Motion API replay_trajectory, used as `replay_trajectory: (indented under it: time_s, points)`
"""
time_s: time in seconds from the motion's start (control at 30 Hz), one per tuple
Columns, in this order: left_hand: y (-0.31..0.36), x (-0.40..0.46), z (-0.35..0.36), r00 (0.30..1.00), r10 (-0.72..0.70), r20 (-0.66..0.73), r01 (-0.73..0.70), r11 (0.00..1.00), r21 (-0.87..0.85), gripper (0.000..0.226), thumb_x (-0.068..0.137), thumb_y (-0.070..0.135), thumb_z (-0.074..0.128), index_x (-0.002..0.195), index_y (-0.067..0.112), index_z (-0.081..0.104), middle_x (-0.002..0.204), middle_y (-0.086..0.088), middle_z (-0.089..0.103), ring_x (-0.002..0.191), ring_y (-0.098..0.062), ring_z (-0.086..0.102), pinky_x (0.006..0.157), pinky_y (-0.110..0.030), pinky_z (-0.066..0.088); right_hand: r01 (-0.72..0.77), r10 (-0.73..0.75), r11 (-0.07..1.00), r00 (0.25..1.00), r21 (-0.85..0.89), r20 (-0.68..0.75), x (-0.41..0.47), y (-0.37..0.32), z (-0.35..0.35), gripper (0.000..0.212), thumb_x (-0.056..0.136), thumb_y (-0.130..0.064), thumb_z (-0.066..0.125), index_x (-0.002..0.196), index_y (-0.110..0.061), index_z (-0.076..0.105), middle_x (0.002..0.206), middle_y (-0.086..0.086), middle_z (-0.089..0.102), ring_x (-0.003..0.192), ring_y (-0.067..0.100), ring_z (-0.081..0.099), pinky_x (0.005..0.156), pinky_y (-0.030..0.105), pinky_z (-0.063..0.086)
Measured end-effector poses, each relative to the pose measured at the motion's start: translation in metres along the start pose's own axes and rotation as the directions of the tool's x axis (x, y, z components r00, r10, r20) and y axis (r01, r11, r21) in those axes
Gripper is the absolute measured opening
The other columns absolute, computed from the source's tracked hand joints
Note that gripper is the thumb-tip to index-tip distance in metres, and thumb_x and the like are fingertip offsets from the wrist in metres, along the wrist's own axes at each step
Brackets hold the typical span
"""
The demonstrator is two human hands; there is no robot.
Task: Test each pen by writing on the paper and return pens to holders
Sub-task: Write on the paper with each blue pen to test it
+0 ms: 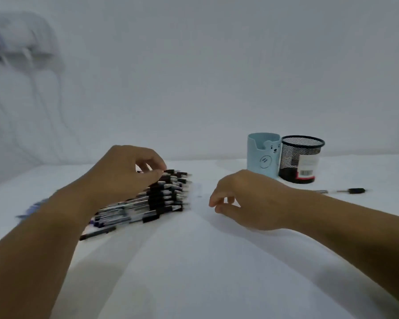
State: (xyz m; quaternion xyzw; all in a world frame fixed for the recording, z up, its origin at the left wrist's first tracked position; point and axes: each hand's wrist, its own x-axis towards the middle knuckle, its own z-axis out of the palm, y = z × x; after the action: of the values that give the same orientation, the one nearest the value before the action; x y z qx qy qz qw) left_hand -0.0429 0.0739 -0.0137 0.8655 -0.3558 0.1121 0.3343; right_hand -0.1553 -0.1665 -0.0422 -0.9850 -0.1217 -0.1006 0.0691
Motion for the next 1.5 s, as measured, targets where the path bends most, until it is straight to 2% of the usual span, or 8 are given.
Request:
replay_trajectory:
  time_s: [0.13,0.23,0.47,0.63,0.83,1.03,1.2,1.5]
  points:
    - [-0.048,-0.001,-0.041,0.975,-0.223,-0.023,0.224,0.963,0.149,0.026,0.088,0.008,0.068,0.085,0.033,0.075,0.092,0.012,0.071,0.080,-0.010,0.067,0.059,-0.020,0.051,0.144,-0.144,0.989,0.987,-0.016,-0.069,0.028,-0.036,0.021,0.018,0.099,-0.033,0.051,0.097,-0.030,0.069,0.091,-0.019,0.058,0.081,0.004,0.045,0.079,0.028,0.045]
    - [-0.077,-0.008,-0.062,0.921,-0.386,0.049,0.363,0.898,0.248,0.036,0.086,-0.004,0.063,0.089,0.030,0.073,0.102,0.007,0.070,0.079,-0.003,0.062,0.059,-0.014,0.043,0.209,-0.210,0.978,0.970,-0.020,-0.120,0.043,-0.056,0.034,0.024,0.094,-0.042,0.049,0.088,-0.026,0.065,0.085,-0.012,0.063,0.080,0.009,0.054,0.075,0.034,0.050]
    - [-0.096,-0.019,-0.080,0.805,-0.550,0.222,0.456,0.814,0.361,0.041,0.078,-0.008,0.072,0.090,0.031,0.073,0.112,-0.001,0.069,0.098,-0.011,0.060,0.075,-0.022,0.045,0.225,-0.209,0.971,0.962,0.081,-0.174,0.052,-0.056,0.056,0.034,0.087,-0.054,0.040,0.084,-0.031,0.065,0.077,-0.017,0.057,0.075,0.006,0.054,0.066,0.028,0.048]
    - [-0.096,-0.020,-0.079,0.830,-0.520,0.201,0.448,0.837,0.315,0.025,0.076,0.007,0.084,0.083,0.030,0.079,0.108,-0.010,0.074,0.099,-0.027,0.067,0.085,-0.034,0.051,0.208,-0.187,0.972,0.966,0.106,-0.178,0.051,-0.059,0.058,0.028,0.087,-0.051,0.043,0.083,-0.033,0.064,0.076,-0.020,0.055,0.076,0.003,0.054,0.064,0.023,0.045]
    - [-0.099,-0.022,-0.071,0.845,-0.510,0.157,0.451,0.840,0.301,0.014,0.081,0.013,0.082,0.083,0.027,0.079,0.105,-0.004,0.074,0.105,-0.018,0.064,0.079,-0.018,0.042,0.165,-0.143,0.984,0.956,0.065,-0.256,0.048,-0.069,0.054,0.028,0.083,-0.056,0.048,0.078,-0.031,0.059,0.070,-0.018,0.052,0.069,0.005,0.051,0.061,0.027,0.044]
    - [-0.094,-0.018,-0.075,0.903,-0.431,0.003,0.418,0.877,0.237,0.012,0.088,0.010,0.075,0.086,0.022,0.075,0.101,-0.002,0.073,0.073,-0.010,0.060,0.059,-0.020,0.042,0.166,-0.157,0.986,0.963,0.023,-0.221,0.052,-0.081,0.053,0.028,0.094,-0.051,0.048,0.091,-0.029,0.066,0.087,-0.013,0.057,0.084,0.008,0.055,0.072,0.031,0.050]
    - [-0.081,-0.009,-0.066,0.948,-0.265,-0.174,0.291,0.946,0.144,0.015,0.091,0.016,0.072,0.084,0.029,0.070,0.093,0.009,0.069,0.074,-0.006,0.056,0.065,-0.020,0.039,0.094,-0.085,0.995,0.975,0.037,-0.208,0.056,-0.084,0.052,0.026,0.094,-0.051,0.053,0.090,-0.027,0.064,0.080,-0.011,0.053,0.084,0.008,0.052,0.076,0.029,0.047]
    - [-0.037,-0.002,-0.025,0.967,0.003,-0.256,0.000,1.000,0.011,0.017,0.091,0.013,0.070,0.089,0.030,0.069,0.084,0.015,0.067,0.078,-0.004,0.058,0.066,-0.004,0.039,0.058,-0.020,0.984,0.975,0.167,-0.221,0.059,-0.081,0.055,0.033,0.085,-0.058,0.067,0.086,-0.025,0.067,0.067,-0.013,0.051,0.072,0.005,0.049,0.061,0.025,0.036]
